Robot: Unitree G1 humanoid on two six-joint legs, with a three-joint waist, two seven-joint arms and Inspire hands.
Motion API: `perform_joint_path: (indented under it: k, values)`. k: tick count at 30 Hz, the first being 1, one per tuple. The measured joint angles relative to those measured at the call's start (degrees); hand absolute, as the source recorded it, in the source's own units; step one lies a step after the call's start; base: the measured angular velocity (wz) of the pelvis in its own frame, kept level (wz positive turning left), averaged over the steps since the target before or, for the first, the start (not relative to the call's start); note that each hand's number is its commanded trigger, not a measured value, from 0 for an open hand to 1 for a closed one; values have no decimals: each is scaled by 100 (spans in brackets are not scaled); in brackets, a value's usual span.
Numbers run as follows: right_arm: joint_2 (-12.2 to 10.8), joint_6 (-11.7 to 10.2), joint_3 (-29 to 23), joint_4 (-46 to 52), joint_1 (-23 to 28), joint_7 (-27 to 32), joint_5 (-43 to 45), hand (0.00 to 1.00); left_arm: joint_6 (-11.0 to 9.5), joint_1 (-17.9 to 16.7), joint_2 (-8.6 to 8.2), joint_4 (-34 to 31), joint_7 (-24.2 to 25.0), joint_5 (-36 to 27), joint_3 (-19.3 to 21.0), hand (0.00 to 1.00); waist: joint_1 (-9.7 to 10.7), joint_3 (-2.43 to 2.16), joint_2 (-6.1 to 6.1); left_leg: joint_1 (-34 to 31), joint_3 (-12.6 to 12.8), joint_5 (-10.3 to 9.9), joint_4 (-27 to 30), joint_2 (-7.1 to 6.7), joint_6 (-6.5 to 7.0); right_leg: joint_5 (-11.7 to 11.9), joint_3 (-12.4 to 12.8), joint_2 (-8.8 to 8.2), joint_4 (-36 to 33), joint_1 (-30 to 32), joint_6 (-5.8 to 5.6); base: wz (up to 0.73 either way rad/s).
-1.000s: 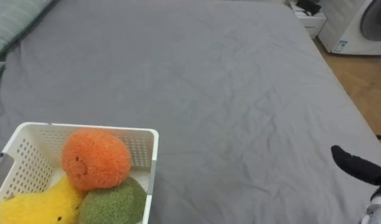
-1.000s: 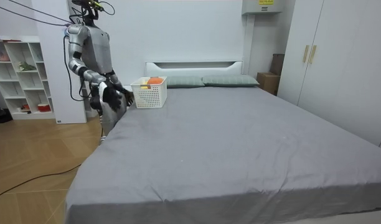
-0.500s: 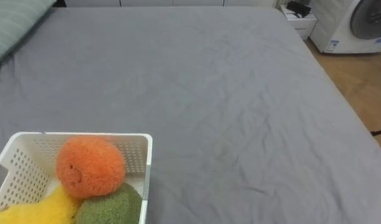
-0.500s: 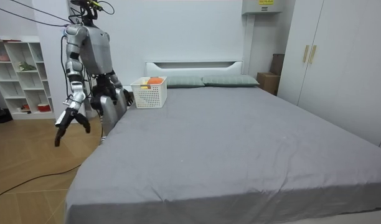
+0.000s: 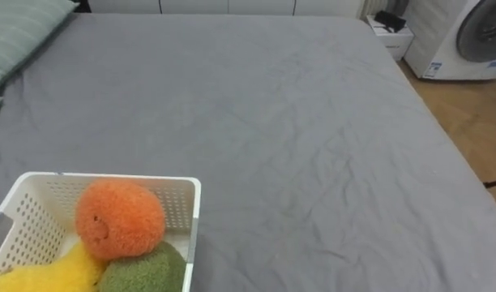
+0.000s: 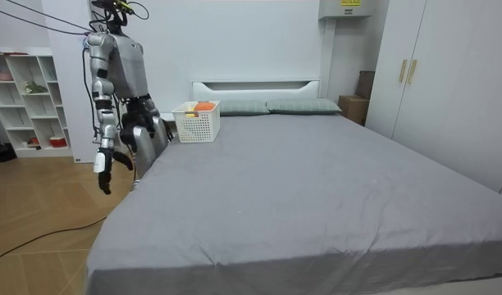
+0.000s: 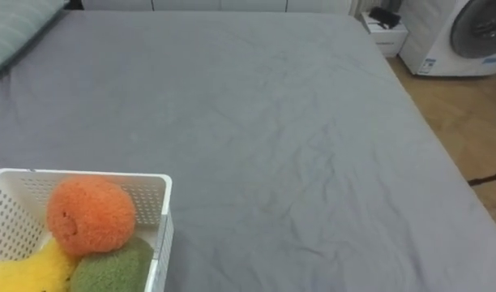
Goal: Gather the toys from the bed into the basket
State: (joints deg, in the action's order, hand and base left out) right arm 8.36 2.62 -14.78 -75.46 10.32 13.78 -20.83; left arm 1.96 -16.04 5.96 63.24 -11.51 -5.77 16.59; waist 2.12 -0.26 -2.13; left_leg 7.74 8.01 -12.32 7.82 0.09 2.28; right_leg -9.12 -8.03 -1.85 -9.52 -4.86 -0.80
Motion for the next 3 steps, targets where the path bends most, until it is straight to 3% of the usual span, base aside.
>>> perform_joint_path:
  k: [3]
  values:
    - [-7,15,283,10,-103,-186,178,0,66,-4,-31,3,0,104,-3,0,-128,-4,20,-14,-21,-5,1,0,-3,1,-16,5,23,-10,1,3]
